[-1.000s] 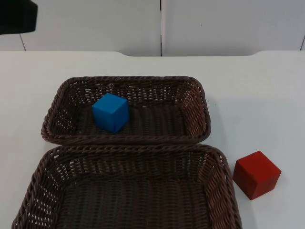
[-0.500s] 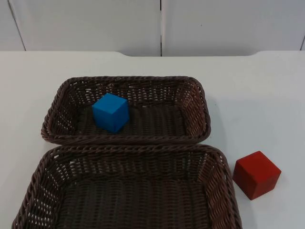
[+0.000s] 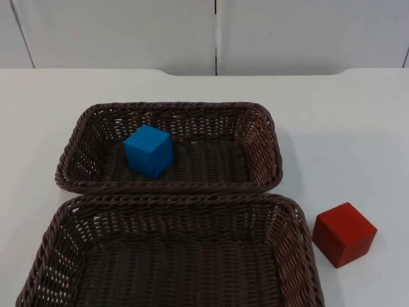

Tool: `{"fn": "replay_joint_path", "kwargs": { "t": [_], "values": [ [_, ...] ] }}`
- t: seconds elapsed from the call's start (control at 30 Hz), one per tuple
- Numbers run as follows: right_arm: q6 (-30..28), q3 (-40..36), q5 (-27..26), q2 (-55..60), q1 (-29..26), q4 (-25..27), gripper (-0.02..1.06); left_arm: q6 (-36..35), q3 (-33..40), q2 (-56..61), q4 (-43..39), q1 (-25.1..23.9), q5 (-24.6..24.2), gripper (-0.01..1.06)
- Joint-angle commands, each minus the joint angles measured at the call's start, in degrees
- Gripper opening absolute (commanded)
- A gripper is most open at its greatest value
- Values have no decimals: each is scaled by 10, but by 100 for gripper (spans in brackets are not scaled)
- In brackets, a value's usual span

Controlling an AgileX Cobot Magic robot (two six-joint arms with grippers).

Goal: Pick up one cube with the left hand and place it into the upper basket. Pick up one cube with the right hand and place it into the lower basket.

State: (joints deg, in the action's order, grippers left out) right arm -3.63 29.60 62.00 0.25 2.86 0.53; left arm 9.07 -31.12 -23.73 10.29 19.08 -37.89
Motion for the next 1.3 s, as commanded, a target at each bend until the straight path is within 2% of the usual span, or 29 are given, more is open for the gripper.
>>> {"fn": "replay_joint_path", "kwargs": {
  "t": [0.0, 0.23, 0.8, 0.93, 1.27],
  "values": [
    [-1, 0, -2, -3, -3, -2, 105, -15, 1, 15, -12, 1, 7, 105],
    [-1, 0, -2, -3, -3, -2, 105, -116, 12, 34, -99, 1, -13, 105],
    [-1, 0, -2, -3, -3, -2, 105, -115, 16, 34, -97, 1, -8, 105],
    [26, 0, -2, -3, -3, 2, 105, -115, 16, 34, -97, 1, -8, 105],
    [44, 0, -4, -3, -3, -5, 105, -115, 16, 49, -98, 1, -8, 105]
  ]
}}
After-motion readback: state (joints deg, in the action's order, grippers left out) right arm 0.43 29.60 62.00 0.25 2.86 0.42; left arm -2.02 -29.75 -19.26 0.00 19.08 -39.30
